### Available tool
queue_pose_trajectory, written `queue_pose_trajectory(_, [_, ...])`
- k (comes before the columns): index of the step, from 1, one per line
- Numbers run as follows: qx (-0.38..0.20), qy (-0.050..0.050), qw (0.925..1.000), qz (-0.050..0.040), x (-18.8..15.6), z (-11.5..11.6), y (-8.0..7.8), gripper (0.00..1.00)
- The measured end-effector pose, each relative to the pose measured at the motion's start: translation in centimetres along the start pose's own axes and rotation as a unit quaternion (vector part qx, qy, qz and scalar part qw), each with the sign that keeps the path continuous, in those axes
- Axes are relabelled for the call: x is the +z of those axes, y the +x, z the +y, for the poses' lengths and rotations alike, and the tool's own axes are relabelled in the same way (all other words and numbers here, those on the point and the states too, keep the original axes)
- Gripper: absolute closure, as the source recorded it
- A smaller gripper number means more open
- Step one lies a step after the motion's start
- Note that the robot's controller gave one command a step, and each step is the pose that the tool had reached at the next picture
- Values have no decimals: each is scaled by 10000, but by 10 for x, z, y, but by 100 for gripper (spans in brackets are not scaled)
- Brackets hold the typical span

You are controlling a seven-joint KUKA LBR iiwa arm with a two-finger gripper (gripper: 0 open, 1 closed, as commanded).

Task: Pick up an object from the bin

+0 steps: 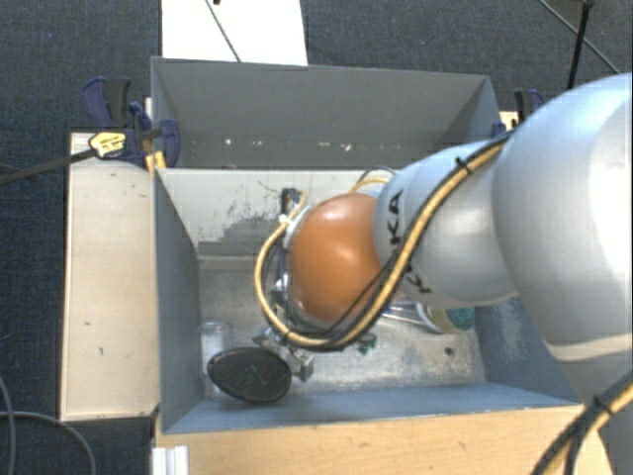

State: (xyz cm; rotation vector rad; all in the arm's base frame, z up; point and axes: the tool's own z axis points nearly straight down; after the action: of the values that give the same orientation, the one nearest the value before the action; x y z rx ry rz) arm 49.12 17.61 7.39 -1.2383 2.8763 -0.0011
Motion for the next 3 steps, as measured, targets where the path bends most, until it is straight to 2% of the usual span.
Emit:
queue_pose_trajectory(1, [6, -19, 10000, 19, 1, 2, 1, 0])
queue_pose_trajectory(2, [-1433, 4, 9897, -4, 1, 36, -30, 0])
queue_pose_trajectory(3, [-1404, 14, 9901, -22, -2, 35, -32, 100])
